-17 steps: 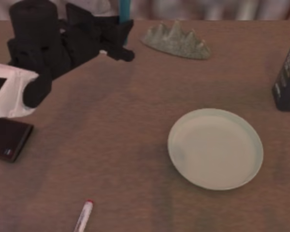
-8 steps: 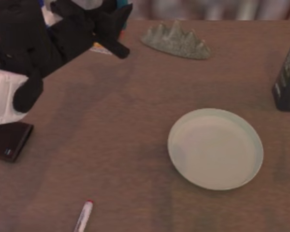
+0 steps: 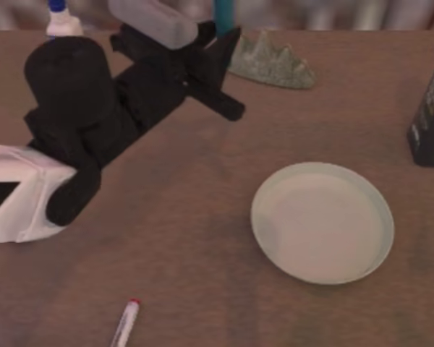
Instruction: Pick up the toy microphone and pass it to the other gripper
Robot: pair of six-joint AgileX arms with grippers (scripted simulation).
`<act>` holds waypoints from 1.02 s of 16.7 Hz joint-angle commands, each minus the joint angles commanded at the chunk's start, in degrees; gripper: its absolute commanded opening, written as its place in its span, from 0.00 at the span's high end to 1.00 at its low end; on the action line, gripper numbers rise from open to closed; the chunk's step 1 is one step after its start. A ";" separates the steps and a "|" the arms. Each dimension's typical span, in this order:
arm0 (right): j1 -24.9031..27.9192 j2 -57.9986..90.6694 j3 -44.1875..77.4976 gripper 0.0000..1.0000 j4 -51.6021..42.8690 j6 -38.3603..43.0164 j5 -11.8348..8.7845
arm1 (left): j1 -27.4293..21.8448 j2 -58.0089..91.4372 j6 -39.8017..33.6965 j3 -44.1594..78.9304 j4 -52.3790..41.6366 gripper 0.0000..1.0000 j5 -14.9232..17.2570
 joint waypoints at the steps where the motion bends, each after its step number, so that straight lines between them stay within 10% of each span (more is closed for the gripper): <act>1: 0.00 0.00 0.00 0.00 0.00 0.00 0.00 | -1.84 -0.93 -0.66 -1.17 0.95 1.00 -1.93; 17: 1.55 1.99 1.40 0.00 0.74 -0.16 -0.19 | -4.17 -2.29 -1.55 -2.72 2.31 1.00 -4.27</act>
